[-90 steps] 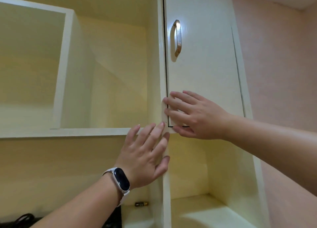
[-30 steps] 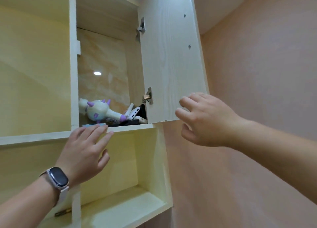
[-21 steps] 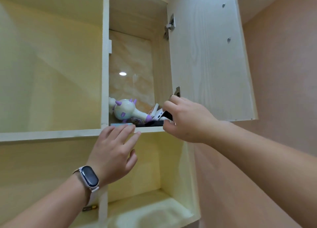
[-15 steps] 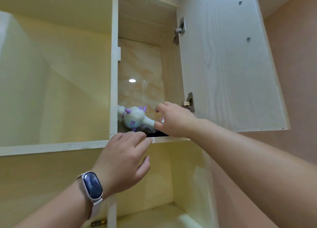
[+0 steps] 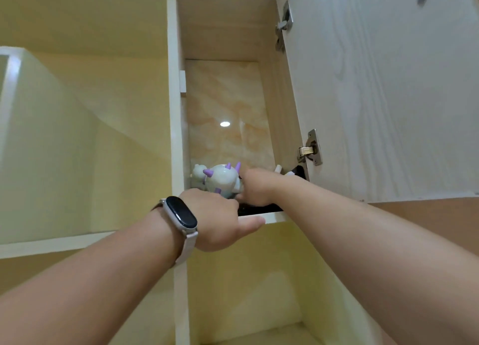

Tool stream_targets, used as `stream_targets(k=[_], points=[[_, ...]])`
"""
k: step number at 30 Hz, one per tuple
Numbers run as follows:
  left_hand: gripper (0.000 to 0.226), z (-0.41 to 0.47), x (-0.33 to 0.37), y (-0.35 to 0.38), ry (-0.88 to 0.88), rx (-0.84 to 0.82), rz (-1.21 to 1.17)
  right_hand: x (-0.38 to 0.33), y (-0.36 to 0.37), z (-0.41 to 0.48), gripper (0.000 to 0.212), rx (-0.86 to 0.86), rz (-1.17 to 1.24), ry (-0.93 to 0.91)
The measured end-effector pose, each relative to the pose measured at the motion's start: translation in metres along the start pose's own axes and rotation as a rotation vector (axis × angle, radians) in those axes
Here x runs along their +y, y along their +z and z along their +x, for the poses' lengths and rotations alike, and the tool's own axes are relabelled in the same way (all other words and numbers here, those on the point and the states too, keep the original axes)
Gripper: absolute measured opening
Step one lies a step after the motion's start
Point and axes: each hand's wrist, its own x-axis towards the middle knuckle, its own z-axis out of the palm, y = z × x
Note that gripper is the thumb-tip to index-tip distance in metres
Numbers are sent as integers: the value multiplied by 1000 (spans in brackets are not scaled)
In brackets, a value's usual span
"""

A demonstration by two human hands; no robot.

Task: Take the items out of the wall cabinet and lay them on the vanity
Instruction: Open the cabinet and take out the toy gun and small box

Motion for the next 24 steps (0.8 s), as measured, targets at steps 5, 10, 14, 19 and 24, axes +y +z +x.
stream_targets(k=[5,10,14,19,24], points=[[67,-2,2,4,-20,61,-31,2,4,4,30,23,-55,63],[49,-15,1,9,49,266,-41,-5,-6,-4,25,81,-26,118],[42,-26,-7,17,123,448,-19,-6,-14,-18,23,299,137,35],[36,-35,-14,12,163,549,-111,0,-12,-21,28,490,439,101],[23,-41,-10,4,144,676,-152,2,-10,-38,28,562,739,66]])
